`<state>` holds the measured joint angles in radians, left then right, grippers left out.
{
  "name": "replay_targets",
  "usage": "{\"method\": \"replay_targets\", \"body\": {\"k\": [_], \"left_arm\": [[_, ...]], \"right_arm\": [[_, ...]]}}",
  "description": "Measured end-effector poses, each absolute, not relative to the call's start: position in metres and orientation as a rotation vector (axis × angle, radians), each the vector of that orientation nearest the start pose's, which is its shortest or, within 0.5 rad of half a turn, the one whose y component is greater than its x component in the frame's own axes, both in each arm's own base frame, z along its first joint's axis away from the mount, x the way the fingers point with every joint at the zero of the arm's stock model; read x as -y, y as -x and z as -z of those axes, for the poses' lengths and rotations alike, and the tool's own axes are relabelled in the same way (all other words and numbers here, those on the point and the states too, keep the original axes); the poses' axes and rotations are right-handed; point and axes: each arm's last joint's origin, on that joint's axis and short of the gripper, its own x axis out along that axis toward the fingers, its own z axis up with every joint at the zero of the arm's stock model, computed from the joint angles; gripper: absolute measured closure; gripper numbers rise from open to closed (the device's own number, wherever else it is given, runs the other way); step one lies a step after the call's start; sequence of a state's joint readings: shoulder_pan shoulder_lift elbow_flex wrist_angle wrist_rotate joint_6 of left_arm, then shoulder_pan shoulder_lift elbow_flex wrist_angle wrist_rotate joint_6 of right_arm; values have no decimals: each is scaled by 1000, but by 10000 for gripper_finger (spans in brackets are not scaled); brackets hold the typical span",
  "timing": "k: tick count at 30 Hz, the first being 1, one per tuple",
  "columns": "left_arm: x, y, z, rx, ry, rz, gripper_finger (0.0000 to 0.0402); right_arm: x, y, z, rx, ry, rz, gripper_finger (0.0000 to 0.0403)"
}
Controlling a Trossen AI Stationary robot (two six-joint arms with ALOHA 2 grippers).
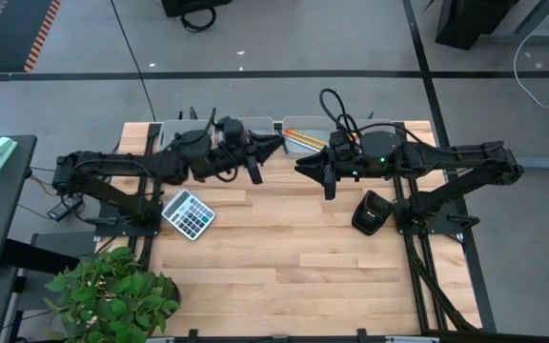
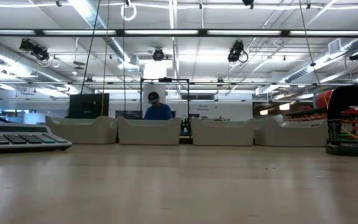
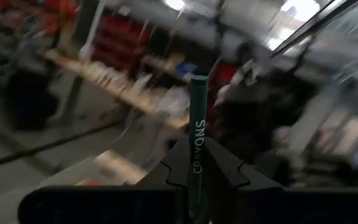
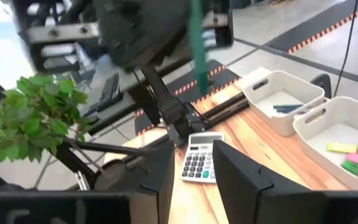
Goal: Sort crayons/erasers/pens/pencils in bins
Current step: Put the green crayon into the gray bin
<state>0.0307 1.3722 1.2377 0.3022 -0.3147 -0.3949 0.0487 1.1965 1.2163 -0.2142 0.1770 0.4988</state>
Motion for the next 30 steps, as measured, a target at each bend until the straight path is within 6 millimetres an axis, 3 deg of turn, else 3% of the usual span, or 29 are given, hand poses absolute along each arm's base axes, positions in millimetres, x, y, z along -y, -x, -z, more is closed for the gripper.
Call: {"method": "replay_targets", "body": {"k": [8,14,19,25,30], "left_arm": [[-49,-259,-392,-131,478,-529,360],[-71,-219,-363,-521,490,-748,369],[-91,-190,-341,-836,463,-935,355],[-120,-182,-332,-937,441,-995,368],[-147,-189,-307,-1115,499,-944,363]], "right_arm": [[-8,-260,-391,-206,-497,182,285],[-7,-260,-390,-207,-488,200,285],[-6,-260,-390,-199,-480,231,285],[-4,-260,-390,-184,-484,281,285],[-1,-260,-390,-176,-523,297,285]]}}
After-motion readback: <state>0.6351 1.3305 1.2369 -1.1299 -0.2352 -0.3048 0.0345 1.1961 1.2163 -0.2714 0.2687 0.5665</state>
